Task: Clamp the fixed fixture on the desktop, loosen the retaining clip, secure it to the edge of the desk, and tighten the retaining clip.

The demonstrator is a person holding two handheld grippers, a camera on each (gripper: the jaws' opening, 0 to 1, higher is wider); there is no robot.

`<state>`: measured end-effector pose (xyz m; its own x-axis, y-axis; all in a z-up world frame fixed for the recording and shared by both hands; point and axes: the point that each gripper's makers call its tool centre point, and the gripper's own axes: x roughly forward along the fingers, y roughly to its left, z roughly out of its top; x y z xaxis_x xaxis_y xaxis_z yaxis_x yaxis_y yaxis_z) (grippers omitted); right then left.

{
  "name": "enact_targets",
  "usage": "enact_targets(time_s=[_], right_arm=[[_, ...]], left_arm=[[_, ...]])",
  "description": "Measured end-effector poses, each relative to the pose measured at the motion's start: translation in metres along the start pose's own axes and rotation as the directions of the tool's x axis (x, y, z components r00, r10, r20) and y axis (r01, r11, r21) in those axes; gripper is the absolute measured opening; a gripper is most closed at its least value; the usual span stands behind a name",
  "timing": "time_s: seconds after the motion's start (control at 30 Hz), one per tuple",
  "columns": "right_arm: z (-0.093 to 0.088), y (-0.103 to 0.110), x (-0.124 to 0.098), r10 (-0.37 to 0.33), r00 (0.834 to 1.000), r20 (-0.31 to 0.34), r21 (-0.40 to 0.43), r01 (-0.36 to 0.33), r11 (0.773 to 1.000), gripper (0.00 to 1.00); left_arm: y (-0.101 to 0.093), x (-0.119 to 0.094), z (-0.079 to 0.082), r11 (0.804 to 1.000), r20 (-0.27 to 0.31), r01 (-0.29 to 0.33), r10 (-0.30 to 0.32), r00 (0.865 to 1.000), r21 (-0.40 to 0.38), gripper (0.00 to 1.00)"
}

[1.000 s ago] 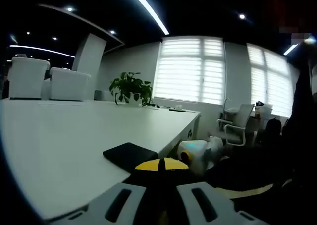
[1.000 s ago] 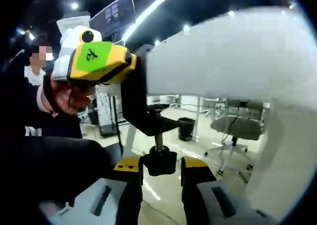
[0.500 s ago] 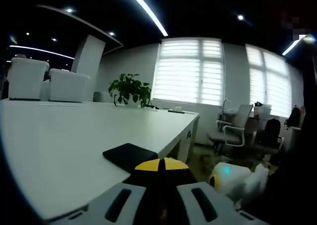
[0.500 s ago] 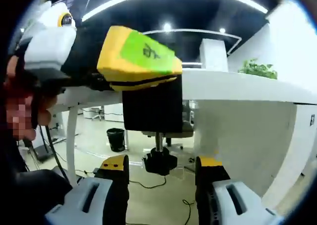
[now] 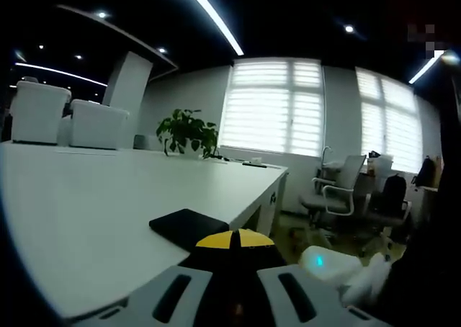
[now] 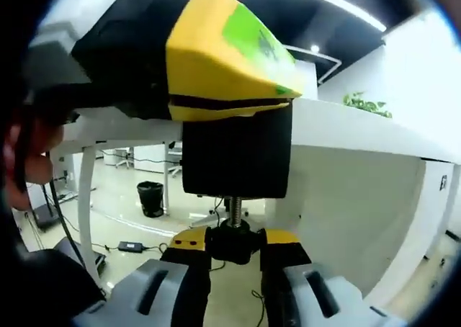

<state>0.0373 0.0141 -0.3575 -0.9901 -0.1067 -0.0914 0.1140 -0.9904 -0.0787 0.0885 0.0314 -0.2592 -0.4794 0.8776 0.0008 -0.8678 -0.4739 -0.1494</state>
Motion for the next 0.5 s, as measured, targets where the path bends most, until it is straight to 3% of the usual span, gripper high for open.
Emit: enact_targets(time_s=[0.13,0.27,0.33,0.4,0.43,0.5], right_arm=[[-0.001,0.002,0.002,0.082,0.996,-0.020,0.000,-0.082,0.997,0.24],[0.001,0.006,-0.007,0.219,0.976,-0.021,-0.014,-0.219,0.976,0.24],[0.002,0.008,-0.009,0.305,0.952,-0.005,-0.005,-0.305,0.952,0.24],[0.002,0.010,-0.011,0.402,0.915,-0.004,-0.044,-0.402,0.914,0.24],[0.001,0.013,-0.010,0.450,0.893,-0.011,-0.013,-0.451,0.893,0.24],[0.003,0.010,-0.009,0.507,0.862,-0.009,-0.117,-0.505,0.855,0.24]], left_arm=[[0.000,0.000,0.000,1.000,-0.004,0.001,-0.001,1.000,0.001,0.01],[0.000,0.000,0.000,1.000,-0.007,-0.001,0.001,1.000,0.001,0.01],[0.001,0.000,0.000,1.000,-0.008,-0.002,0.002,1.000,0.000,0.01],[0.001,0.000,0.000,1.000,-0.010,-0.004,0.004,1.000,0.002,0.01],[0.001,0.000,0.000,1.000,-0.012,-0.005,0.005,1.000,0.003,0.01],[0.001,0.000,0.000,1.000,-0.011,-0.007,0.007,1.000,0.002,0.01]])
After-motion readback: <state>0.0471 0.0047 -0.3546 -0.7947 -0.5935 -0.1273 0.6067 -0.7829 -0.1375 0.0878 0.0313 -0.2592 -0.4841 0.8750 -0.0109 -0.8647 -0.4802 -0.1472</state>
